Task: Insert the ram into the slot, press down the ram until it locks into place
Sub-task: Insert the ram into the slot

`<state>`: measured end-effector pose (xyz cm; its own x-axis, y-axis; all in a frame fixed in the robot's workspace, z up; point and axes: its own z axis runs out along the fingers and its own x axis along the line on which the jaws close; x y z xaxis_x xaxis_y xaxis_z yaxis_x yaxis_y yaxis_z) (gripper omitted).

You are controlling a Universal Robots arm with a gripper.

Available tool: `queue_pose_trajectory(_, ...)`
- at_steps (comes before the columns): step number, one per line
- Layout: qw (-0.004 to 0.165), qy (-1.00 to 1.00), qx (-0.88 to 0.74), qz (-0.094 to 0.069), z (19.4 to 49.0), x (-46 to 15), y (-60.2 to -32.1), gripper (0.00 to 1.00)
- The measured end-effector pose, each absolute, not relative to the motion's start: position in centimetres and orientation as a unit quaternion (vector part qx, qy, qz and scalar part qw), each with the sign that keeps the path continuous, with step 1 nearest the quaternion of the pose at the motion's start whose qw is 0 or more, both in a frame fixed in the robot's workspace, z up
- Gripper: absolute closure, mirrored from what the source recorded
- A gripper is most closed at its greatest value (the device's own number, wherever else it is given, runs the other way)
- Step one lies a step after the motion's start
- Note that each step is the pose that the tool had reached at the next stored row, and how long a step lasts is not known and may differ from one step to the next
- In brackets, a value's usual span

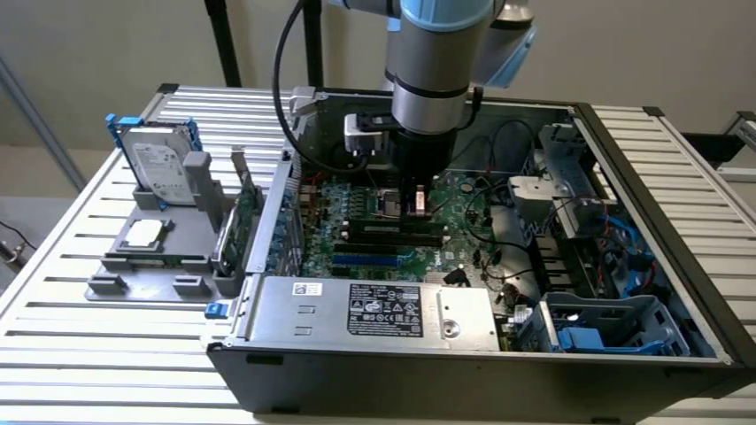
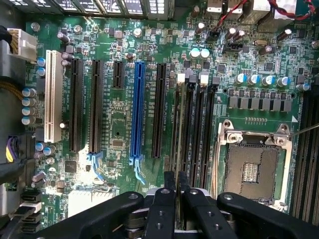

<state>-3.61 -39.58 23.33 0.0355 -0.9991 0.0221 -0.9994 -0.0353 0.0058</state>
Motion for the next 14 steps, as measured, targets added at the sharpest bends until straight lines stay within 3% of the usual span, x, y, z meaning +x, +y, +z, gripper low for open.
queue_pose_trajectory(14,0.012,-0.700,0.714,0.008,23.02,-3.61,-39.29,0.86)
